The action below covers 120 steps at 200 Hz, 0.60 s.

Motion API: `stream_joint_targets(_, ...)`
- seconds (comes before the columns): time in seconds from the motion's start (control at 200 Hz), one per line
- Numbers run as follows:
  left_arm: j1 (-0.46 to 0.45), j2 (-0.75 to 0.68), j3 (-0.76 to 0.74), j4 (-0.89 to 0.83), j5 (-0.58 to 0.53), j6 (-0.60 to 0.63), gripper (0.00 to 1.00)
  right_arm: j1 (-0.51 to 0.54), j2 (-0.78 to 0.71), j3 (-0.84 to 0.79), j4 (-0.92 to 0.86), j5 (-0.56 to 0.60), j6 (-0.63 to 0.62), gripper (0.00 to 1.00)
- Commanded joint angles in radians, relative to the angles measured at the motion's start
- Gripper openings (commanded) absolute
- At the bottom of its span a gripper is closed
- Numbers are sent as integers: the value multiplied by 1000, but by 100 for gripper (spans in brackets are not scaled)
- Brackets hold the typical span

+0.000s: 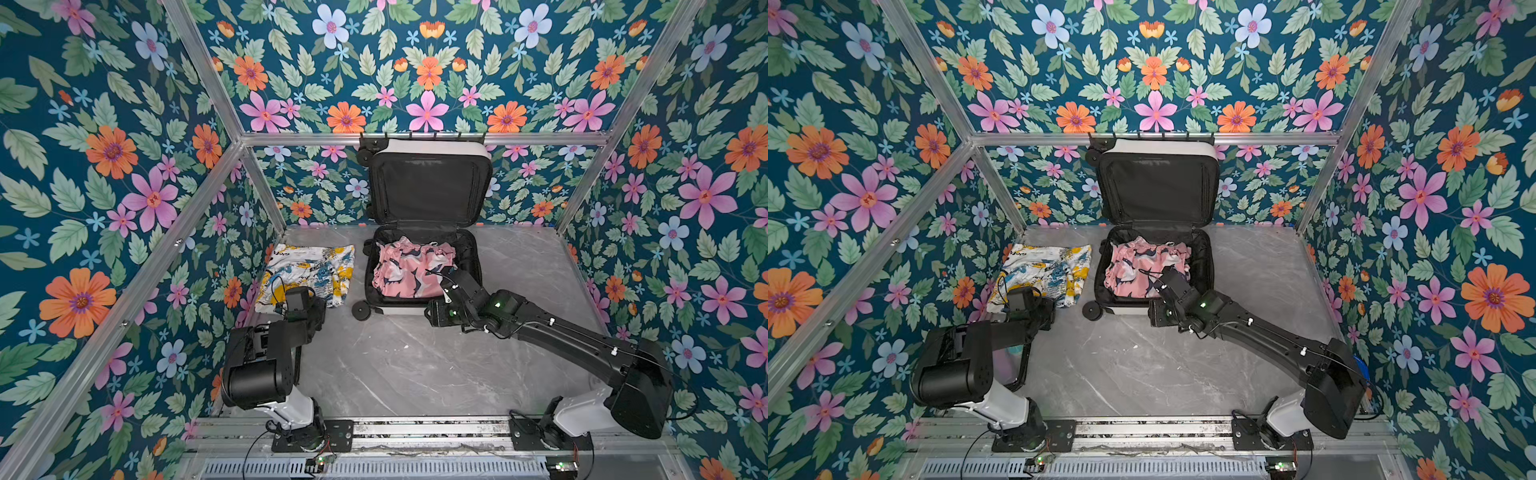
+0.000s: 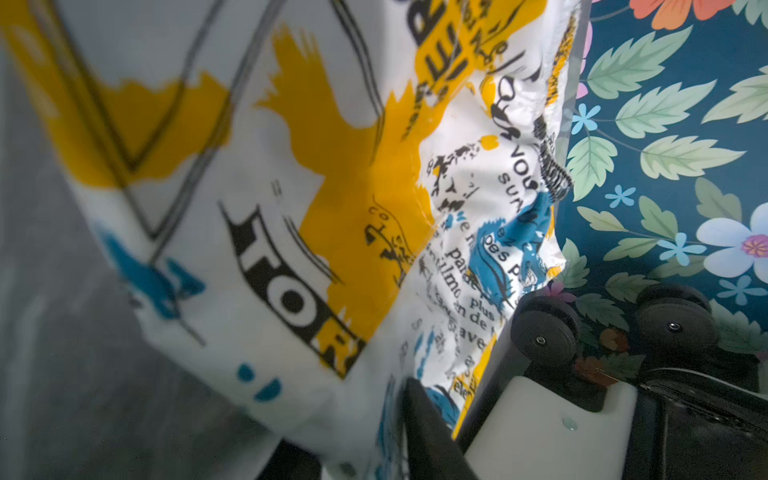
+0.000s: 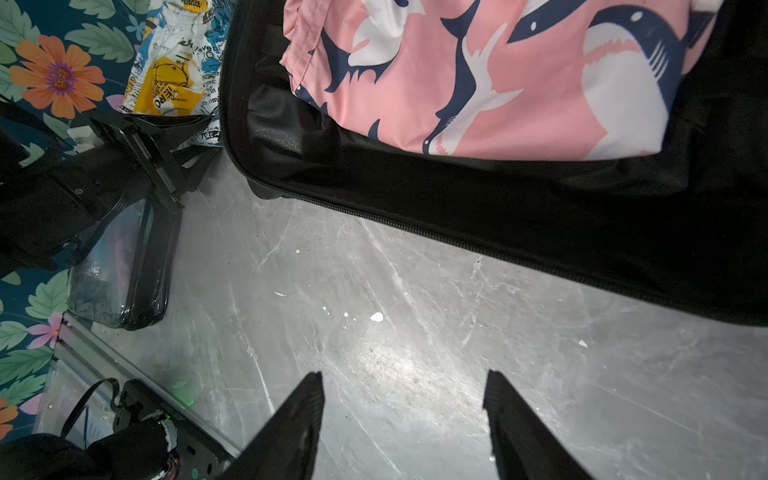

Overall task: Pack the luggage
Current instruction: 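Withdraw the right gripper while the left gripper moves toward the printed shorts, then grasp the white-yellow printed shorts with the left gripper while the right gripper reaches over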

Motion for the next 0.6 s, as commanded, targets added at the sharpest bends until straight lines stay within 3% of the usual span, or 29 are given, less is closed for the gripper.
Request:
stream_joint_targets(0.0, 8, -11, 29, -15, 22, 55, 13, 0, -18, -4, -13, 22, 6, 63)
stream_joint_targets(0.085, 9, -31, 91, -108, 30, 127, 0, -1, -22, 3, -20, 14, 5, 63)
stream_joint_targets(0.33, 10, -125, 237, -344, 54, 310, 0, 0, 40, 76, 18, -121, 50, 60)
stream_joint_targets(0.595, 11, -251, 288, -509, 69, 435, 0, 27, 297, 278, 114, -323, 177, 62)
